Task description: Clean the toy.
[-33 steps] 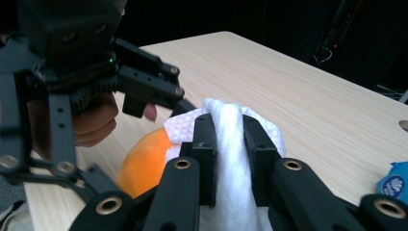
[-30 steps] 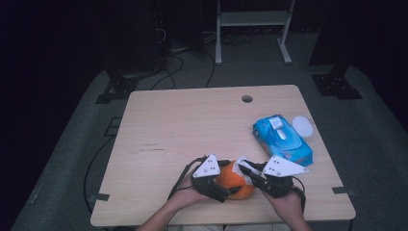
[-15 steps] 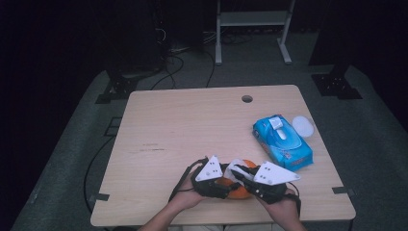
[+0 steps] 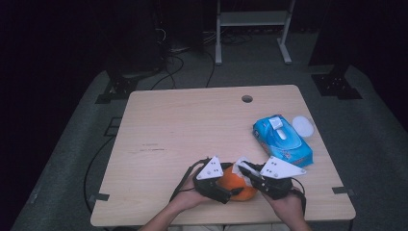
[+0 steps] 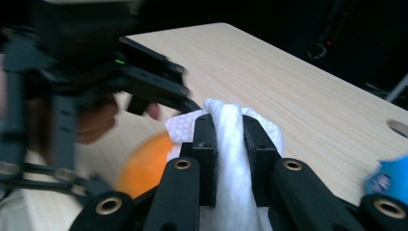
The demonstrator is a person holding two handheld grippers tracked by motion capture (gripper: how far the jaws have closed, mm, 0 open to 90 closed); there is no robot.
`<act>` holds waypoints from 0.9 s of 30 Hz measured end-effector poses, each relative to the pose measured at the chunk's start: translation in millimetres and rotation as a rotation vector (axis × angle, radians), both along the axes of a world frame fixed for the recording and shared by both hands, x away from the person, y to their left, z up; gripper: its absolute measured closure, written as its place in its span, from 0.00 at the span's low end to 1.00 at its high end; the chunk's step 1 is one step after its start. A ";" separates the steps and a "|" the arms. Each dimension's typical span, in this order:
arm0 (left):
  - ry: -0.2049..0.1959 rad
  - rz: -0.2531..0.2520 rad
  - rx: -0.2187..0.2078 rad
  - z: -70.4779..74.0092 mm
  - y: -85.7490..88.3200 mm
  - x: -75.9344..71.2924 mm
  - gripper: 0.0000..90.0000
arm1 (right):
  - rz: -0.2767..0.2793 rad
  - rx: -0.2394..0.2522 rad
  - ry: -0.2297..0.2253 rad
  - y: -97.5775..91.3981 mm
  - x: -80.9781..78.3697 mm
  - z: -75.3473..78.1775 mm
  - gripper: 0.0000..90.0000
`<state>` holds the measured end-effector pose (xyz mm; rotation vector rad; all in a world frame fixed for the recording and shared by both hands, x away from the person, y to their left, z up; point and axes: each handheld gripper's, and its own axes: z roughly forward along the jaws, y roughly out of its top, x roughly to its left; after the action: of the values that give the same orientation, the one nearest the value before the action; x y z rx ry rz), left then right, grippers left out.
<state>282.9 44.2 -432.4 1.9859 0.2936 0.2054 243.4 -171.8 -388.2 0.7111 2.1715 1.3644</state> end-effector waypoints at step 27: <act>0.078 0.061 -0.053 -5.2 20.8 11.6 0.34 | 0.007 0.230 0.145 -28.2 18.2 -15.8 0.86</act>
<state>294.5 65.0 -437.5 1.9367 0.4065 0.1571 261.7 -200.0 -404.0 0.9143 2.1475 1.6296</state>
